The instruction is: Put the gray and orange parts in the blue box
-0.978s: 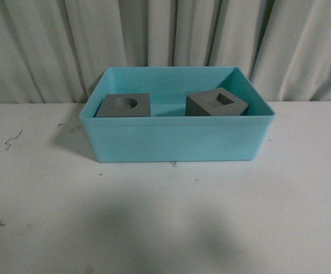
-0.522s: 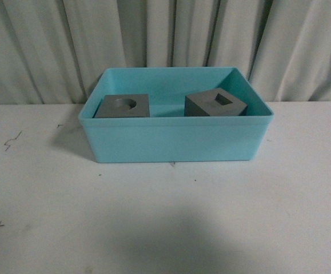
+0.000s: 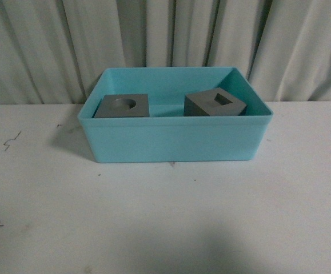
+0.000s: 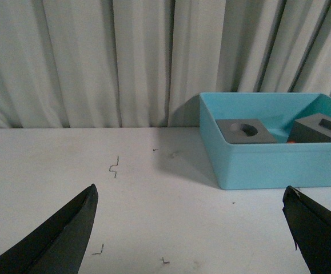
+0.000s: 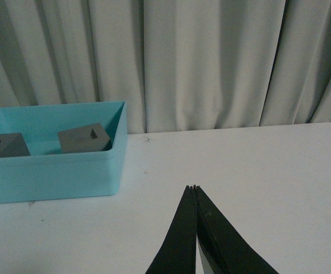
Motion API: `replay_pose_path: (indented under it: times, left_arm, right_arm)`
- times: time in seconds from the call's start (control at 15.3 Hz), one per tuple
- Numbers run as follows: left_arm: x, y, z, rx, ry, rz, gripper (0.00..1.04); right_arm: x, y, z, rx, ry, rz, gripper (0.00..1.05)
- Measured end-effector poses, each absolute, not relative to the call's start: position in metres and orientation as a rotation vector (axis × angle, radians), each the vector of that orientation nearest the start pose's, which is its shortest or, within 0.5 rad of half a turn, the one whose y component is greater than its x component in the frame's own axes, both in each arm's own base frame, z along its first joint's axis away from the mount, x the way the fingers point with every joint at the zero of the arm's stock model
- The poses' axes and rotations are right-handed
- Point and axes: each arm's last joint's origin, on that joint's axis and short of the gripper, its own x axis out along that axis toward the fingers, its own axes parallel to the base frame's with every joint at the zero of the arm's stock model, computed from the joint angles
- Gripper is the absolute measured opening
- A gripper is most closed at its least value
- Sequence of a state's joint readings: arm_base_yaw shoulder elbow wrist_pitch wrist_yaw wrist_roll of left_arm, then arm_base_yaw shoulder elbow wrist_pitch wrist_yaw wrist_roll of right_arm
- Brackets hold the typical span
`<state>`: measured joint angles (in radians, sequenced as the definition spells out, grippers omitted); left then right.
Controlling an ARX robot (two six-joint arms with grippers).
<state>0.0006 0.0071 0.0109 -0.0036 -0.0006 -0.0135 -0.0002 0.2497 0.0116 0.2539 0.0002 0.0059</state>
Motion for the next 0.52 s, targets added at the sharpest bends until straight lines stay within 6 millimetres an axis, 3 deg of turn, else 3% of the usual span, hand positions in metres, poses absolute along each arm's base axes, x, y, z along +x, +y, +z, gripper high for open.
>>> replay_pose_path:
  times: [0.39, 0.52]
  left_arm:
    - [0.097, 0.000, 0.166, -0.013, 0.000, 0.001, 0.98]
    - [0.097, 0.000, 0.166, -0.014, -0.001, 0.001, 0.98]
  right_arm:
    - [0.103, 0.000, 0.165, 0.006, 0.032, -0.001, 0.02]
    - [0.097, 0.000, 0.170, 0.006, -0.027, 0.000, 0.02]
